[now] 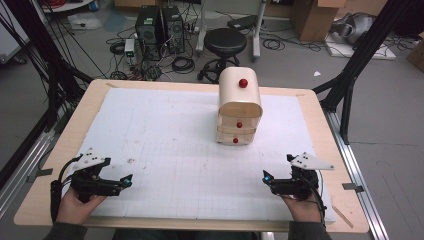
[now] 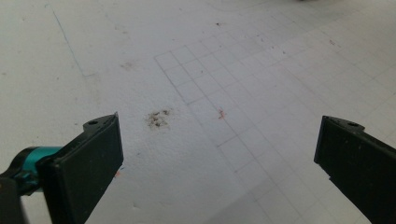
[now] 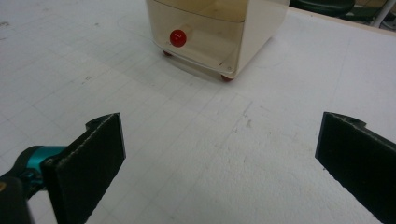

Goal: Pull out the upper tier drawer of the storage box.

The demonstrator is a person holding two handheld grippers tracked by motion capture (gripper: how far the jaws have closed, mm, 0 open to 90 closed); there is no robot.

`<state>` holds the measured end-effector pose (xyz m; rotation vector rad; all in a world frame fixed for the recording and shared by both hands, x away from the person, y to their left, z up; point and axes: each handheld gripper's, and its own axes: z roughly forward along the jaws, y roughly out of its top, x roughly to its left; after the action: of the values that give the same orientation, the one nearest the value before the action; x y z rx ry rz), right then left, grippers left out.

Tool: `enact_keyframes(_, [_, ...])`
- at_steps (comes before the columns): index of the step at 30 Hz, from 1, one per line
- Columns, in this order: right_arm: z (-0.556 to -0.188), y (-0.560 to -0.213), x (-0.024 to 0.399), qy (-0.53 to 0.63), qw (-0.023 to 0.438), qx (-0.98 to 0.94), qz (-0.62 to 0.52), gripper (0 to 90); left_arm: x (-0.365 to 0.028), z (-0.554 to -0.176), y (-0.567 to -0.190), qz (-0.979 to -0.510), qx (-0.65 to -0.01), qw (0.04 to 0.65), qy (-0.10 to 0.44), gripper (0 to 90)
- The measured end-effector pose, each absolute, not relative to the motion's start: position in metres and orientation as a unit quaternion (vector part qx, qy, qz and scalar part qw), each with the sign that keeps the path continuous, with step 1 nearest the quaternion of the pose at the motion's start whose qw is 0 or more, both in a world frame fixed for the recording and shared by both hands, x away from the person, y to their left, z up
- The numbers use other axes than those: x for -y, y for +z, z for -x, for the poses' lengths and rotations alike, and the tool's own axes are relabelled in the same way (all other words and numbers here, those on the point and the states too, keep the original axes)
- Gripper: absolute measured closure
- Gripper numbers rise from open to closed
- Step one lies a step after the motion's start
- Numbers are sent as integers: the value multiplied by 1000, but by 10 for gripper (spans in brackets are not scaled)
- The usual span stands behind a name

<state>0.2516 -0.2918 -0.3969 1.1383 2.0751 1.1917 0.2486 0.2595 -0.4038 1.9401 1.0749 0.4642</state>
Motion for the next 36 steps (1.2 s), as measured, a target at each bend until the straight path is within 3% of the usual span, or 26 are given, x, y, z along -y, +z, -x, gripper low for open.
enact_keyframes(36, [-259, -392, 257, 429, 267, -754, -420, 4, -262, -250, -405, -773, -434, 425, 184, 17])
